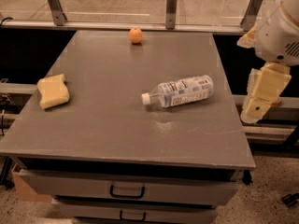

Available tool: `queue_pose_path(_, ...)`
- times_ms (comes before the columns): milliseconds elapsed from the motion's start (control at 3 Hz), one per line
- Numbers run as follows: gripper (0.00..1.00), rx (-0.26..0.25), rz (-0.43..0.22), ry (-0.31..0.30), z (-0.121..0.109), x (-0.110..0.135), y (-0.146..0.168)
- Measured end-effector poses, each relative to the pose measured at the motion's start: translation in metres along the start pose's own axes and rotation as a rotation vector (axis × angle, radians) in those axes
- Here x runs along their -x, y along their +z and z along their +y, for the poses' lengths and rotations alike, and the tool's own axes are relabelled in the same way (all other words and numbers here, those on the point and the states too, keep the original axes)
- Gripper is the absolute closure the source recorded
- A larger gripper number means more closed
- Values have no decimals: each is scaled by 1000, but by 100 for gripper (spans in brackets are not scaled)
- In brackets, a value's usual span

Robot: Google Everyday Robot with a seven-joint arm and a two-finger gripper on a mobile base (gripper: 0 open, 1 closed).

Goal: Pick blue plastic bottle

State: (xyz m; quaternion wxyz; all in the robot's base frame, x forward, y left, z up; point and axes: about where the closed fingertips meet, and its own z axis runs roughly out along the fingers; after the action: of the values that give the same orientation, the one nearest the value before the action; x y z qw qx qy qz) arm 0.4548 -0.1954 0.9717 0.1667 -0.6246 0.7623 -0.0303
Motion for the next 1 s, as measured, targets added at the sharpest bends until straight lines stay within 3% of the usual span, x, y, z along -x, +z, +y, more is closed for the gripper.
queue_pose_path(333, 0, 25, -23, -81, -13, 36, 37)
queue_pose_path(1000, 0, 86, -31, -164, -32, 78, 115)
